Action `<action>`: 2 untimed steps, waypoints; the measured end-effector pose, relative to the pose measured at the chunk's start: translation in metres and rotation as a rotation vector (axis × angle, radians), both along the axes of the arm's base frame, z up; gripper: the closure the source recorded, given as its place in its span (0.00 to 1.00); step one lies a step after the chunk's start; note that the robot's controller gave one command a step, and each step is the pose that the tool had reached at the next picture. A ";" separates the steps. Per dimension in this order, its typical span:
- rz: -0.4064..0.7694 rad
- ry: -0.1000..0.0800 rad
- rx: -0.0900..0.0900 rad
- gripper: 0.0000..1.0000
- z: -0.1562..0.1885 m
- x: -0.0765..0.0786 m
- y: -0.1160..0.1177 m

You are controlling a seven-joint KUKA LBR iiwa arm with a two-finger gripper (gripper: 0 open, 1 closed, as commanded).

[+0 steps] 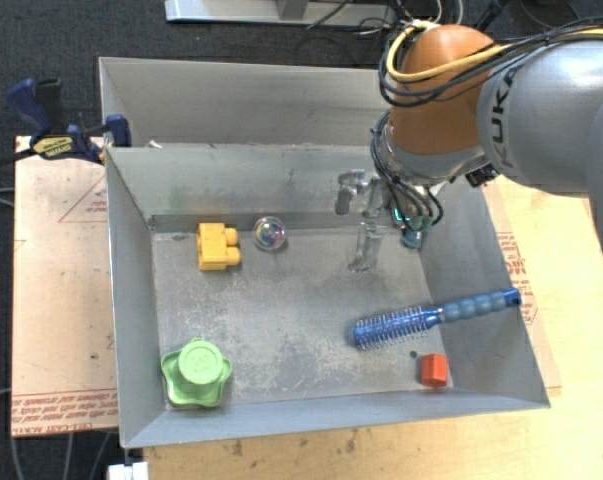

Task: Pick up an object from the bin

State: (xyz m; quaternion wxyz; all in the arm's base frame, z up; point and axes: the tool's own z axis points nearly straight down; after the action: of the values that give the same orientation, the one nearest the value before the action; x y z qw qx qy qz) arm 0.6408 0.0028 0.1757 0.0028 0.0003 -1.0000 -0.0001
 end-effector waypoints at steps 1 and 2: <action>0.249 -0.004 -0.001 0.00 -0.023 -0.049 -0.071; 0.371 0.004 0.005 0.00 -0.097 -0.140 -0.084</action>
Offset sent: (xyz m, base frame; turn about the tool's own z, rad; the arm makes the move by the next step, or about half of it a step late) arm -0.0484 -0.0683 -0.0223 -0.2554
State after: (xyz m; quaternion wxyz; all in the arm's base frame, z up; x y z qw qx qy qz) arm 0.5009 -0.0814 0.0792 0.0046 0.1849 -0.9827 -0.0019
